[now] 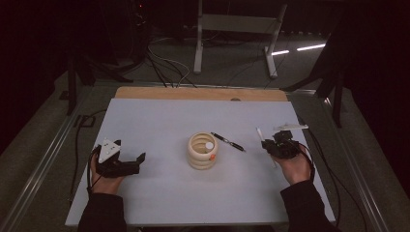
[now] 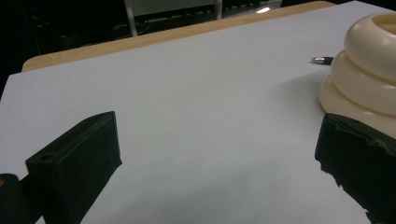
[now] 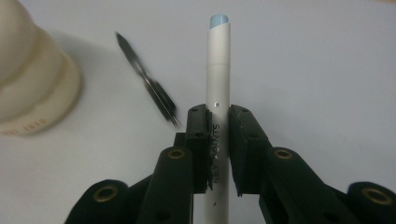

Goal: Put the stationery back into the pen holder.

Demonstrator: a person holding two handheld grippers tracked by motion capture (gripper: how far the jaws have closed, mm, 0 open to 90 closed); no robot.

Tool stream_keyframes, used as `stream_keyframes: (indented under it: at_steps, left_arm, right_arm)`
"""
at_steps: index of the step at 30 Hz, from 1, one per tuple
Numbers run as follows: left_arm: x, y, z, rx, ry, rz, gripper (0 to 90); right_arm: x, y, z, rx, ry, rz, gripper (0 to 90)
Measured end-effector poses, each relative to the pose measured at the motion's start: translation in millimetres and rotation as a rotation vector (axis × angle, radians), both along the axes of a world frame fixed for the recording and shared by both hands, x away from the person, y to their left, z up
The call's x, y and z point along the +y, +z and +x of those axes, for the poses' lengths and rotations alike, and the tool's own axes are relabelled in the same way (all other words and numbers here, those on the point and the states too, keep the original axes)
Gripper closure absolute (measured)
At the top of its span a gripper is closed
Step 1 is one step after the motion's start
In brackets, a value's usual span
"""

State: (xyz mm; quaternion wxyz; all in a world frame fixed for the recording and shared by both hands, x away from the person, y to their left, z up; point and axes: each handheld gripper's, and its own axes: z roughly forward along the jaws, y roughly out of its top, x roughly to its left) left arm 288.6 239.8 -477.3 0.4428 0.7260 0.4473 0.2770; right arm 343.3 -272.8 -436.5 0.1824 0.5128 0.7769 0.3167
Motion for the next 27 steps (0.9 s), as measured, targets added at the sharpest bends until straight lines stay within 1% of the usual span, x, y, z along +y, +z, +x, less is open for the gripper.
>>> stream_keyframes:
  at_steps: [3,6,12,20,23,27]
  left_arm:
    - [0.2,0.1,-0.1,-0.001,0.002,-0.002,0.5]
    - [0.4,-0.3,0.0,0.0,0.002,-0.001,0.5]
    - [0.7,-0.4,0.0,0.0,0.001,-0.003,0.5]
    - [0.6,-0.6,0.2,0.004,0.0,-0.001,0.5]
    - [0.7,-0.6,0.2,0.003,-0.001,-0.001,0.5]
    - [1.0,-0.6,0.2,0.002,-0.002,-0.004,0.5]
  right_arm:
    - [6.8,7.1,2.5,-0.024,0.015,0.01,79.3]
    - [13.3,13.3,5.9,-0.057,0.029,0.019,79.3]
    - [25.7,25.0,12.2,-0.112,0.048,0.053,79.3]
    - [40.7,41.3,18.2,-0.17,0.079,0.076,79.3]
    - [45.7,44.9,20.4,-0.194,0.1,0.098,79.2]
    - [53.5,47.0,22.5,-0.218,0.113,0.108,79.3]
